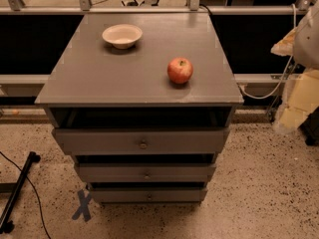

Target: Open top drawer

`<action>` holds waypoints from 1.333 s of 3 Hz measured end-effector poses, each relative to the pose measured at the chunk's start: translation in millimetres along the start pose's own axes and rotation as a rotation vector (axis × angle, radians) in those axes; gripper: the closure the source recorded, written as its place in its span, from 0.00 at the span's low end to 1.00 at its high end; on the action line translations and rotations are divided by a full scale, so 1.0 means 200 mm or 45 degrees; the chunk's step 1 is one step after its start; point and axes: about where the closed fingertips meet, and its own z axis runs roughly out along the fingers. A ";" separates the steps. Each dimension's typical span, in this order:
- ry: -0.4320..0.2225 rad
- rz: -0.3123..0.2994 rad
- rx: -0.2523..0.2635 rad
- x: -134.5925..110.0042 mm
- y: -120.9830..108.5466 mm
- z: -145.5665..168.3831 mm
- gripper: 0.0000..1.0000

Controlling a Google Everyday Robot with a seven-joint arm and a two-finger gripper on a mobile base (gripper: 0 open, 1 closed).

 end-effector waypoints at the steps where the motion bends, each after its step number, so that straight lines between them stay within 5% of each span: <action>1: -0.005 -0.004 -0.011 0.00 0.00 0.01 0.00; 2: -0.044 -0.035 -0.098 0.01 0.00 0.09 0.00; 3: -0.172 -0.130 -0.203 -0.04 0.10 0.29 0.00; 4: -0.327 -0.296 -0.231 -0.12 0.37 0.70 0.00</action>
Offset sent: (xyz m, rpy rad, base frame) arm 0.0045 -0.0013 -0.0360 0.0817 0.1448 0.1012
